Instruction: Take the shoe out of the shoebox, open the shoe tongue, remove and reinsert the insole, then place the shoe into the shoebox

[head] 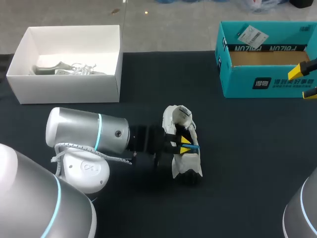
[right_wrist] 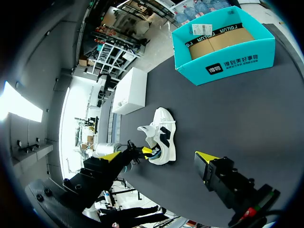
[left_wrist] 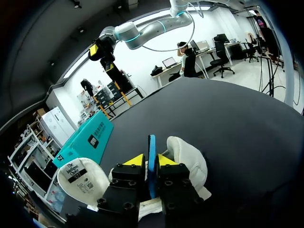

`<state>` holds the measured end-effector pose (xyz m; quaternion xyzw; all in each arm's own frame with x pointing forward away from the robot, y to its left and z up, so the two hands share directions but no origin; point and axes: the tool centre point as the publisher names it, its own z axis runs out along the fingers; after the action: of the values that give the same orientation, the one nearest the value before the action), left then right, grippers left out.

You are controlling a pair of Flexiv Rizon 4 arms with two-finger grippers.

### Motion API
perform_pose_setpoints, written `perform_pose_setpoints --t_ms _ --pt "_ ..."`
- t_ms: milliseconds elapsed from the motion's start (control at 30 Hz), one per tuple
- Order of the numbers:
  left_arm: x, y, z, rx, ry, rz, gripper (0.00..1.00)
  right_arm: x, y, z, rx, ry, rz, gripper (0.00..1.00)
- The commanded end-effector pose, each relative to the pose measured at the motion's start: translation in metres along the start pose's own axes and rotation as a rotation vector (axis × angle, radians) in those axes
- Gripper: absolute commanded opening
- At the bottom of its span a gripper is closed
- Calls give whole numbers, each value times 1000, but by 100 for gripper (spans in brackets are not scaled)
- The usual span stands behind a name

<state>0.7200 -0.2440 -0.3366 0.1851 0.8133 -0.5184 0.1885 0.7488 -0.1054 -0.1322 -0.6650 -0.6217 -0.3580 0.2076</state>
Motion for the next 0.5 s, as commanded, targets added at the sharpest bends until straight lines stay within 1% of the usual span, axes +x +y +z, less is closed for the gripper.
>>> perform_pose_setpoints --t_ms 33,233,500 --pt "3 5 3 1 9 -9 0 0 0 0 1 -3 2 100" --pt "2 18 15 0 39 -22 0 0 0 0 1 -3 2 100" --pt "-6 38 16 -25 53 -47 0 0 0 0 1 -3 2 100"
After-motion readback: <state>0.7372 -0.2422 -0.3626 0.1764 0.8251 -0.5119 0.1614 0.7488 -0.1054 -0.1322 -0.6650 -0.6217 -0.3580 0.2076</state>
